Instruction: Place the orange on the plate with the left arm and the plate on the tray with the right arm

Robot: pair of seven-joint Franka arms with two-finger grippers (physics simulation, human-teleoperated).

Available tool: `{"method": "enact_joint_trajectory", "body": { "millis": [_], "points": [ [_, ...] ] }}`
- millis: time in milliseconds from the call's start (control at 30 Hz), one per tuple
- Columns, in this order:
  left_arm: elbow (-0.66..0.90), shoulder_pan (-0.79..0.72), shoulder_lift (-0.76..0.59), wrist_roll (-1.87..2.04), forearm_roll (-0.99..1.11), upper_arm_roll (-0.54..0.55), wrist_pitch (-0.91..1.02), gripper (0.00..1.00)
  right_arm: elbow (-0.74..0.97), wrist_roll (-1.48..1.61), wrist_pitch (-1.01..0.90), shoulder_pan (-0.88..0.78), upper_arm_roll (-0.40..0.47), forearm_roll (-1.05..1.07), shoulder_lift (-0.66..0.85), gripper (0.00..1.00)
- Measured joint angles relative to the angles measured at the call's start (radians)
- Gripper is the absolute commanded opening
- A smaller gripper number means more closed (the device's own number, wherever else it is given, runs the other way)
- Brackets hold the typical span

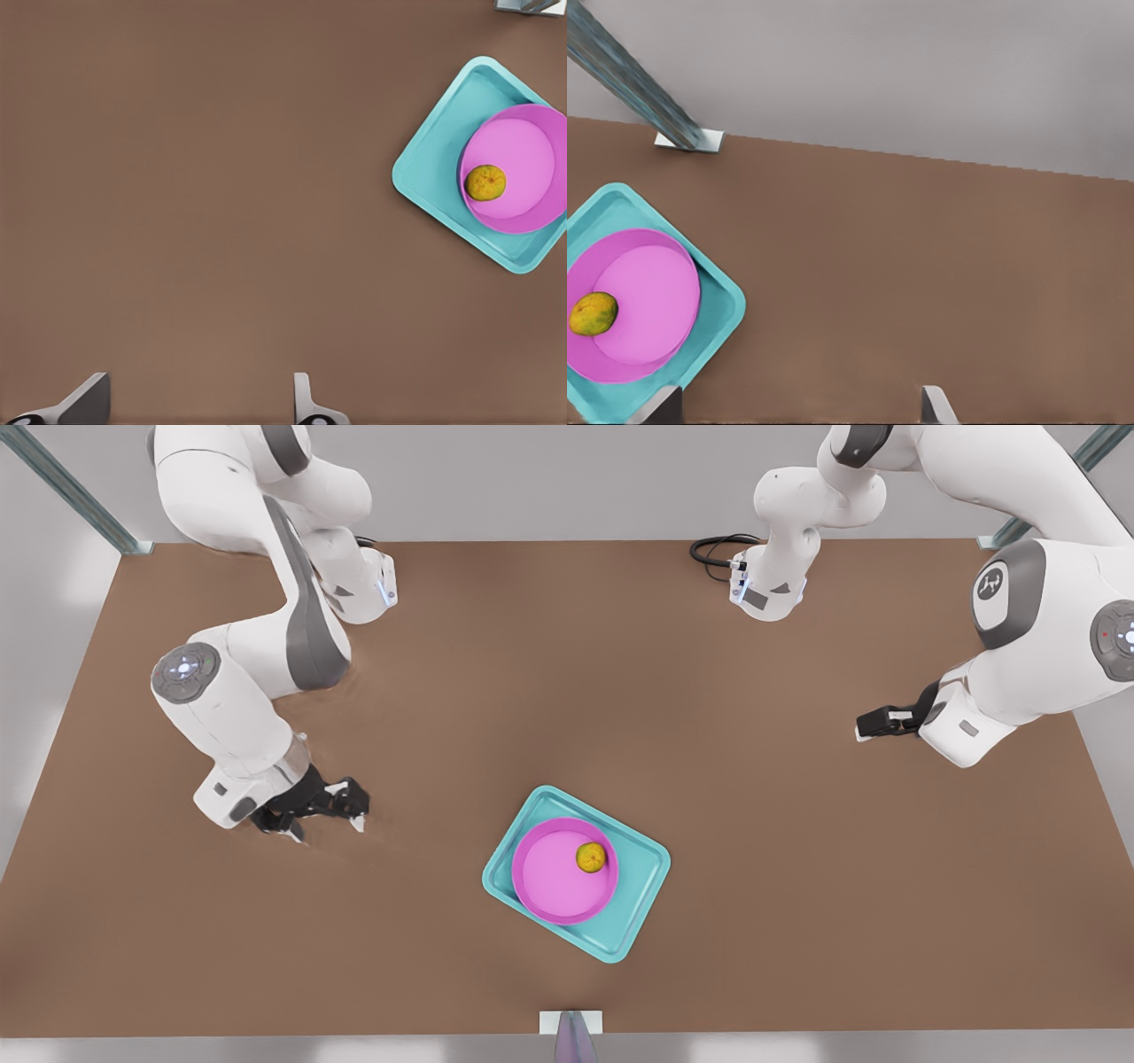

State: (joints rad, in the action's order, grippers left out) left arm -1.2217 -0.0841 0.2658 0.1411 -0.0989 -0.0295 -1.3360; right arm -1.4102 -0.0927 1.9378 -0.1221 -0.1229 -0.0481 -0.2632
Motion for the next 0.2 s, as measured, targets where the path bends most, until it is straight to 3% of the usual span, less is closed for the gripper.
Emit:
{"method": "enact_joint_trajectory", "body": {
  "millis": [200],
  "points": [
    [0.002, -0.002, 0.01, 0.003, 0.022, 0.006, 0.001, 1.0, -0.022, 0.065, -0.318, 0.003, 0.017, -0.113, 0.136, 1.0]
  ]
}}
